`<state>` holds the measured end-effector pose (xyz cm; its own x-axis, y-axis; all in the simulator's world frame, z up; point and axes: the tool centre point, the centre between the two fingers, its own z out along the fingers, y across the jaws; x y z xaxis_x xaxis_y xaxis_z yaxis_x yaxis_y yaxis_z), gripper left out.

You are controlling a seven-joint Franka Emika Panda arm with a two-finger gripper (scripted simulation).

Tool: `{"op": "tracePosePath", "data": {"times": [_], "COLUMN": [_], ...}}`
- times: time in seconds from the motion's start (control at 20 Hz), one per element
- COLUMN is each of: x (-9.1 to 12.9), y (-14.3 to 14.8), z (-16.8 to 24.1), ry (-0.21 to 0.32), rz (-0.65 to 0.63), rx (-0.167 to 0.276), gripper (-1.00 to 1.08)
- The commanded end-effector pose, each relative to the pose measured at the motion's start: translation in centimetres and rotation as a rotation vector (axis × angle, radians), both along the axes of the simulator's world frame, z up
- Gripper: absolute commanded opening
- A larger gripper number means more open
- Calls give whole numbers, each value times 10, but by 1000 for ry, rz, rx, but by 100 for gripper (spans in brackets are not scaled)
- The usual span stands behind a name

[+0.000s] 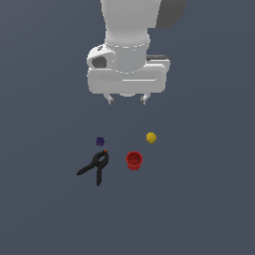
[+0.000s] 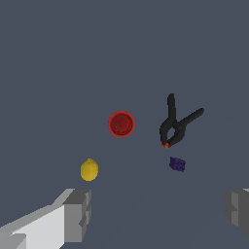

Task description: Pick up a designated object from a clutter of objects.

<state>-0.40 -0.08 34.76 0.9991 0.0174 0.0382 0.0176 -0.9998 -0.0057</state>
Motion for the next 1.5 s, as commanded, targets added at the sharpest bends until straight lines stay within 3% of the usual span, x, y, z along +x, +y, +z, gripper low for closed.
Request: {"op": "tracePosePath", "data": {"times": [0.0,0.85,1.45], "x": [0,3,33], "y": [0,-12,1], "z": [0,-10,-81], "ry": [0,-6,8], "rz": [0,9,-128], "rx": [0,-11,-4], "gripper": [100,100,100]}}
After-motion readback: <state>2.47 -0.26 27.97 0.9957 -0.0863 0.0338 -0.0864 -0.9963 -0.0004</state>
